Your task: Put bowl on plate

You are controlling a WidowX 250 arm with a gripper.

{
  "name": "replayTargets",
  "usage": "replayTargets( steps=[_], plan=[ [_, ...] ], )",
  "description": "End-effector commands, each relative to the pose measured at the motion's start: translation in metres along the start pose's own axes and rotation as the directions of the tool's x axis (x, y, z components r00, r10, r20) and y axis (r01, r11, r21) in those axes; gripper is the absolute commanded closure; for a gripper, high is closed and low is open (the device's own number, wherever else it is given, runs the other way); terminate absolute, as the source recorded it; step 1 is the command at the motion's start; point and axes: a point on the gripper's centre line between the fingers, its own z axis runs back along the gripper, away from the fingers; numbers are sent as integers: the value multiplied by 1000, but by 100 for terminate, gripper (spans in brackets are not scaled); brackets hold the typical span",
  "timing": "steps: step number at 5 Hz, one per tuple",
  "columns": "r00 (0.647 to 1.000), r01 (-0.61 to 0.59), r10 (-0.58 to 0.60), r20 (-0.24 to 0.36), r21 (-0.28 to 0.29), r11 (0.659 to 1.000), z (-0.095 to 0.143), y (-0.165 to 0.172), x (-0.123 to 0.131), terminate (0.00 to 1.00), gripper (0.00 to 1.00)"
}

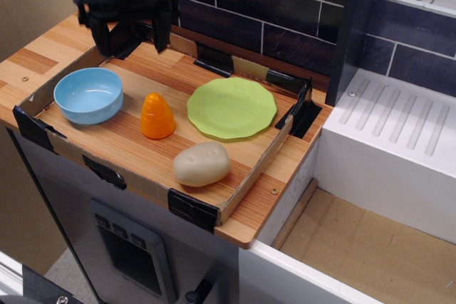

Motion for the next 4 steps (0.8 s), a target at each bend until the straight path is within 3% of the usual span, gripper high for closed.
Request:
replayTargets(
  steps=[1,3,4],
  plan=[
    [995,-14,15,95,-7,1000,-14,9,1,0,0],
    [993,-32,32,114,-3,999,-26,12,0,0,0],
    [996,-49,50,72,-15,999,-30,12,0,0,100]
  ],
)
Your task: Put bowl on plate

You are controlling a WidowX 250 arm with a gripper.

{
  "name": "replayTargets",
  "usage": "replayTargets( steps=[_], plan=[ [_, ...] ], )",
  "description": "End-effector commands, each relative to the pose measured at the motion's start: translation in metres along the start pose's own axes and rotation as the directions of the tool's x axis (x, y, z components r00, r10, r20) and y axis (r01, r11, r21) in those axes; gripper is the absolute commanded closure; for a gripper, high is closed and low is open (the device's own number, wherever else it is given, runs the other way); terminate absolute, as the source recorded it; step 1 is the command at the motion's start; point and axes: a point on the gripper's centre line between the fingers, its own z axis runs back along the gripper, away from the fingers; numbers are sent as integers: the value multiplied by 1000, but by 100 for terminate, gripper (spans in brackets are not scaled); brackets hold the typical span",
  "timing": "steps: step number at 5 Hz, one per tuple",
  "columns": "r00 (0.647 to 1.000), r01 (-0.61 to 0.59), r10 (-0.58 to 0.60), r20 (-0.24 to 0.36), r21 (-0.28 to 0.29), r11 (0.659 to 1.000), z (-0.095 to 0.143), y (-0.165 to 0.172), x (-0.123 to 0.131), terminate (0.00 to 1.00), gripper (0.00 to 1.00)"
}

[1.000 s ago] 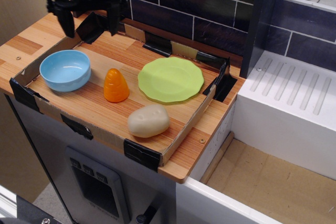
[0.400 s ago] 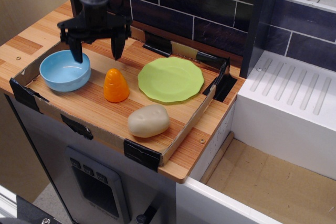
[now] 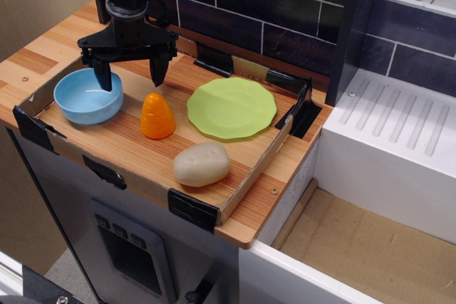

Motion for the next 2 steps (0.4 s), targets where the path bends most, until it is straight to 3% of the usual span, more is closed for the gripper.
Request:
replayTargets(
  steps=[1,2],
  plan=[
    [999,-43,43,-13,-31,999,4,10,6,0,100],
    [999,-50,49,-11,-30,998,3,14,7,0,100]
  ],
)
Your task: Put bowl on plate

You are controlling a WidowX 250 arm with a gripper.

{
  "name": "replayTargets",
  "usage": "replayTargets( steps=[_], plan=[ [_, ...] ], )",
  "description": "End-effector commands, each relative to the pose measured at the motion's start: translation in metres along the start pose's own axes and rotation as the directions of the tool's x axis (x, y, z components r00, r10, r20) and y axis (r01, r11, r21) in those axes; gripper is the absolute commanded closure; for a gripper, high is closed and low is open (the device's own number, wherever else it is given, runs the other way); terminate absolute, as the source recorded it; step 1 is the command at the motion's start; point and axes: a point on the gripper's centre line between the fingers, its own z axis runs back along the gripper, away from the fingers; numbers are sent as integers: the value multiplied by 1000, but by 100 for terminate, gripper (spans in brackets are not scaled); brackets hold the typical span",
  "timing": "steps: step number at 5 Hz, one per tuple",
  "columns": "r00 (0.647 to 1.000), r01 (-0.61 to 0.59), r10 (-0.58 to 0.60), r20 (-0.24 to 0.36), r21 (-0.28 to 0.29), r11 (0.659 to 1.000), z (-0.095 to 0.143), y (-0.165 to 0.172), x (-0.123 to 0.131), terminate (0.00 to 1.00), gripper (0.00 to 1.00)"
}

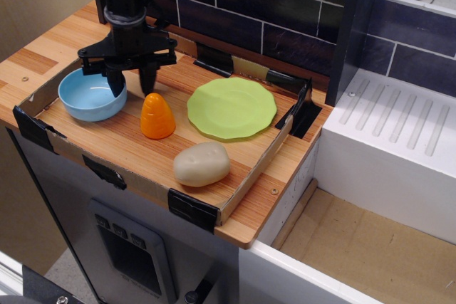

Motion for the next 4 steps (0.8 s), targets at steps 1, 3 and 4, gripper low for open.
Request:
replayTargets(
  steps=[1,3,4],
  plan=[
    [998,-36,37,58,-26,999,27,6,17,0,100],
    [984,92,-92,151,4,996,54,-31,30,0,100],
    [971,185,-181,156,-11,983,61,-56,18,0,100]
  ],
)
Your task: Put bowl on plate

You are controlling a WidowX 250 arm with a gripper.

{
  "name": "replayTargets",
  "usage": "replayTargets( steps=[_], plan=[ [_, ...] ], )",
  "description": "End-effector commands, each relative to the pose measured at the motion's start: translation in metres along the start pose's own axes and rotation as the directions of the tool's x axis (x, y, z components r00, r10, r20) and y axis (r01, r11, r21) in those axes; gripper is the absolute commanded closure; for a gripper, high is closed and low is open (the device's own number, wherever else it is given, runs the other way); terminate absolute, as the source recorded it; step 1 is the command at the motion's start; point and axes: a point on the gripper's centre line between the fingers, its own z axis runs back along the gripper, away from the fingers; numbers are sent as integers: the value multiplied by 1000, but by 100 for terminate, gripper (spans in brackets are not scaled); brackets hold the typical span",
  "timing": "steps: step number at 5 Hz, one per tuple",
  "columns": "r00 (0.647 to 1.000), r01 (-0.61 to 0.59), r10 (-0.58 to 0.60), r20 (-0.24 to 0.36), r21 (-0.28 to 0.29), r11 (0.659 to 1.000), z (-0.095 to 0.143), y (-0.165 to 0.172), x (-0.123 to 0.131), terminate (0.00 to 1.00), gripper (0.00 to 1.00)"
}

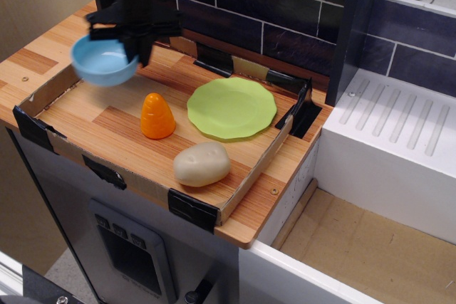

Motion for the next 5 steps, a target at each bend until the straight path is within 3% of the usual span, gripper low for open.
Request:
replayTargets(
  steps=[1,2,3,4,5],
  plan=[
    [991,118,-112,70,-90,989,49,-45,-13,0,100],
    [982,184,-178,60,-124,975,58,-63,-35,0,100],
    [985,168,-163,51,-148,975,58,-78,-50,0,100],
    [986,169,-167,25,-174,970,54,-94,-59,0,100],
    [987,160,-157,35,-185,970,45,-105,-67,0,100]
  ],
)
